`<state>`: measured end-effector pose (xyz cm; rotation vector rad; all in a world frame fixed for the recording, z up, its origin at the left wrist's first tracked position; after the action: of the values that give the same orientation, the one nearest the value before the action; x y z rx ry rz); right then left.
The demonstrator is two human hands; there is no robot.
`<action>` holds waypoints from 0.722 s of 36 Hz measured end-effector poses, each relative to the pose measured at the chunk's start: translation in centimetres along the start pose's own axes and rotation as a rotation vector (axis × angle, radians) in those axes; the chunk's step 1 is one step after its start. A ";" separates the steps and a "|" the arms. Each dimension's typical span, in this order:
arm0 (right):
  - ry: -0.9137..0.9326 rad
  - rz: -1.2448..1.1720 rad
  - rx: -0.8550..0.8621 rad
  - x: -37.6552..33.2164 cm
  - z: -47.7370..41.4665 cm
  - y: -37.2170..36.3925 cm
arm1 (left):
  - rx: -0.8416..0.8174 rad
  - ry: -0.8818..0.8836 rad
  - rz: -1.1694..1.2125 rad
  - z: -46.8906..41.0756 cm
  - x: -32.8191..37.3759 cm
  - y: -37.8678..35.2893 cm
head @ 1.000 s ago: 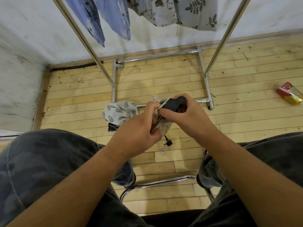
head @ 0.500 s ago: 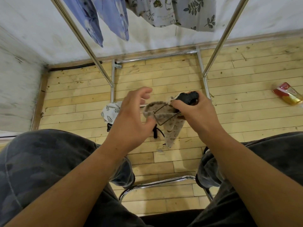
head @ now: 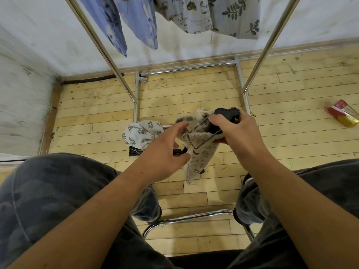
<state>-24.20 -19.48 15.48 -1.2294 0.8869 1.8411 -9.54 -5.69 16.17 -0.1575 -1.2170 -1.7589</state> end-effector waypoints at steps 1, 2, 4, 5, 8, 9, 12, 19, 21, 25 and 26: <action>0.000 -0.004 -0.001 0.0 0.0 0.0 | -0.006 0.002 -0.010 0.0 0.0 -0.1; 0.000 -0.008 0.000 0.0 0.0 0.0 | -0.014 0.004 -0.016 0.0 -0.1 -0.2; -0.003 -0.014 0.006 0.0 0.0 0.0 | -0.031 0.002 -0.065 -0.2 -0.5 -0.5; -0.004 -0.019 0.011 -0.1 0.0 0.0 | -0.033 -0.008 -0.118 -0.3 -0.7 -0.7; -0.010 -0.042 0.027 -0.1 0.0 0.2 | -0.042 -0.031 -0.206 -0.4 -1.2 -1.3; -0.015 -0.052 0.032 0.0 0.0 0.3 | -0.038 -0.047 -0.211 -0.4 -1.1 -1.4; -0.035 -0.061 0.047 0.3 0.0 0.4 | -0.020 -0.116 -0.242 -0.1 -0.4 -1.4; -0.016 0.002 0.053 0.2 -0.1 0.7 | -0.088 -0.250 -0.181 1.1 2.5 -1.8; 0.007 0.052 0.041 0.0 0.0 0.6 | -0.060 -0.252 -0.144 1.2 2.9 -1.3; 0.069 0.172 0.032 -0.5 0.0 0.7 | -0.002 -0.194 -0.074 1.1 2.8 -0.1; 0.070 0.186 0.026 -0.5 0.0 0.7 | 0.002 -0.184 -0.056 1.1 2.8 0.0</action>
<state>-24.64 -19.95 16.05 -1.2369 1.0929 1.9339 -11.49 -6.61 18.28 -0.2927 -1.3660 -1.8231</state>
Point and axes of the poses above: each hand's wrist, its own z-axis away from the middle knuckle, its own y-axis out of the back of the hand, x = y × z, the point moved 10 cm from there along -z, towards the middle knuckle, and after that the axes turned 9 degrees about y, right-handed, at the moved point
